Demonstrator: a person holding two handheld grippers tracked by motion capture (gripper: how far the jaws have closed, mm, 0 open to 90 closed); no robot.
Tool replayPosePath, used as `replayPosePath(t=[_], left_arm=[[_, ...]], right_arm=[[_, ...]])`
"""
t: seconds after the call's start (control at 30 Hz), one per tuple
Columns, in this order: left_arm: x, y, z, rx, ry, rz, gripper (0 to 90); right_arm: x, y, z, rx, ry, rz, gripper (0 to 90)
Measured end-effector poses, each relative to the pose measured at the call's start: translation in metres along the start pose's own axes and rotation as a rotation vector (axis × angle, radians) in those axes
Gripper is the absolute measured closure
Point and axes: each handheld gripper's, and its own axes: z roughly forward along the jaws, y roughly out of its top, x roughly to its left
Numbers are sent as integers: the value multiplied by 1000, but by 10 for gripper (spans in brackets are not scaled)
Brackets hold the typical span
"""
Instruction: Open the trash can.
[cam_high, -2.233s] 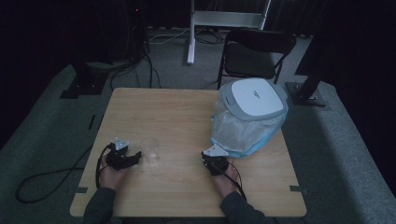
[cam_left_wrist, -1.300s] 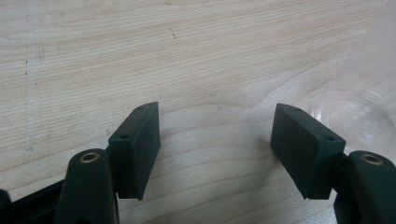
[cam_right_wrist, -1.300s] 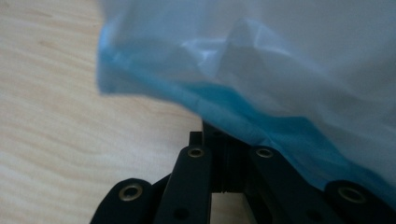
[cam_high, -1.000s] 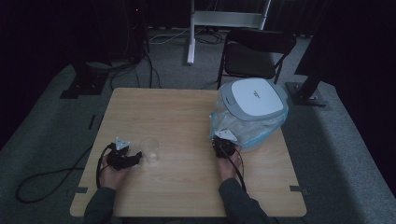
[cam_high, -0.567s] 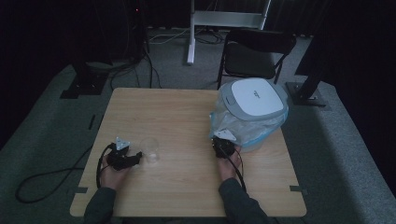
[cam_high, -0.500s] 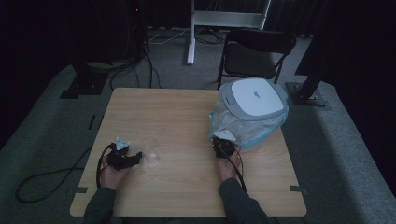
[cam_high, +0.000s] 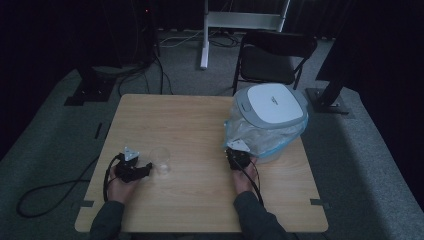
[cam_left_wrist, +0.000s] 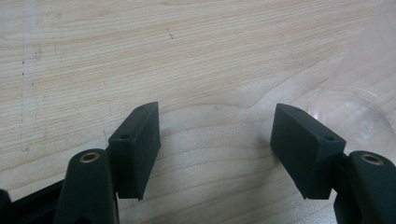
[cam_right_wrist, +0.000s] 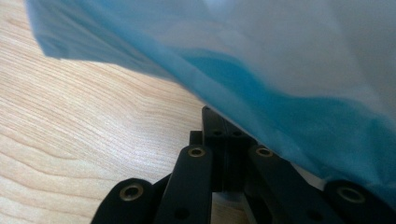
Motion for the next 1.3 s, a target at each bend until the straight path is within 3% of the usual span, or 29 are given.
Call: replayPosePath(t=[0.17, 0.27, 1.3], left_arm=[[0, 0, 0, 0, 1, 1, 339], [0, 0, 0, 0, 0, 2, 339], [0, 0, 0, -1, -4, 4, 338]], right_arm=[[2, -2, 2, 3, -7, -16, 900], [1, -3, 2, -1, -1, 7, 900], [1, -4, 4, 9, -4, -2, 900]])
